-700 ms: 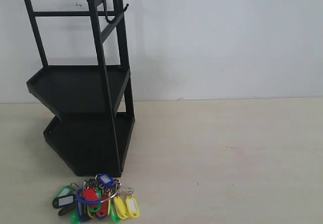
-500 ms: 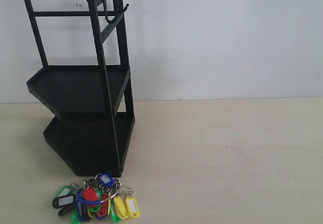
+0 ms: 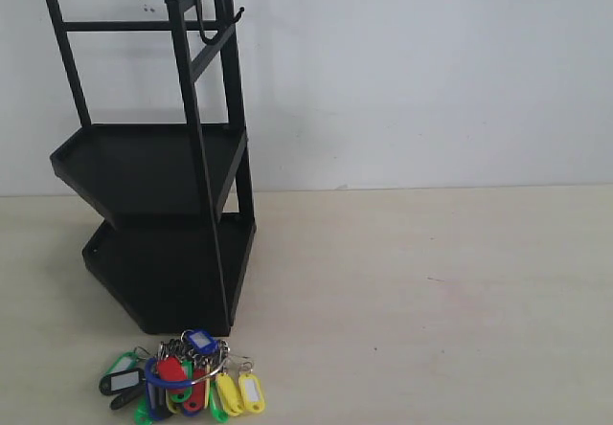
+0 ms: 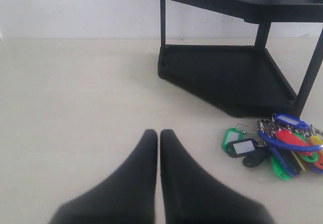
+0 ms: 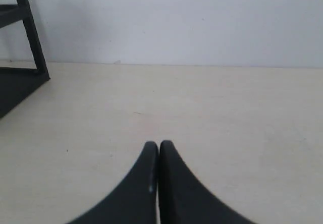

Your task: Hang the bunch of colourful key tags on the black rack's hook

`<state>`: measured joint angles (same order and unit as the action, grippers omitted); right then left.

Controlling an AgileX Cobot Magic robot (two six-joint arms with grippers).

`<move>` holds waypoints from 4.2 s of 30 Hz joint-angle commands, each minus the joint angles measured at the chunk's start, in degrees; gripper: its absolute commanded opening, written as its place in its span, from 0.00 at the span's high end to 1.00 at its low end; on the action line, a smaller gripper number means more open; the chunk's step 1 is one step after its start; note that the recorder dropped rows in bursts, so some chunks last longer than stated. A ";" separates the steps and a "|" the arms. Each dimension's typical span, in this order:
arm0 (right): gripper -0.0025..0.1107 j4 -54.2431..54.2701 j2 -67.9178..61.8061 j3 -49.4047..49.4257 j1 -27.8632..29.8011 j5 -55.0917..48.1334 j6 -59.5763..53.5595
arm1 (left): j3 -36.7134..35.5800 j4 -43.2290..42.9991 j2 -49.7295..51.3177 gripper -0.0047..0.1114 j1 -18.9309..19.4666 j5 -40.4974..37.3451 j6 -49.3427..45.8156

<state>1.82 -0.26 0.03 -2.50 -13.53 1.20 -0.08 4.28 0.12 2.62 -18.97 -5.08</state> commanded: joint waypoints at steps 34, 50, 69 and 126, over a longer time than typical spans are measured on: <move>0.98 -0.06 -14.39 -17.99 0.24 6.80 -2.99 | 0.08 0.43 -0.12 0.92 0.21 0.86 0.60; 0.98 4.97 -50.76 -40.34 -5.43 -16.81 -28.56 | 0.08 0.43 -0.12 0.92 0.21 0.86 0.60; 0.98 4.89 -86.41 -61.38 -34.96 -24.11 -38.82 | 0.08 0.43 -0.12 0.92 0.21 0.86 0.60; 0.62 -20.69 -132.42 -105.41 -49.22 -30.86 -23.33 | 0.08 0.43 -0.12 0.92 0.21 0.86 0.60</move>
<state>-18.35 -132.77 -104.99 -53.06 -45.14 -23.03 -0.08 4.28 0.12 2.62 -18.97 -5.08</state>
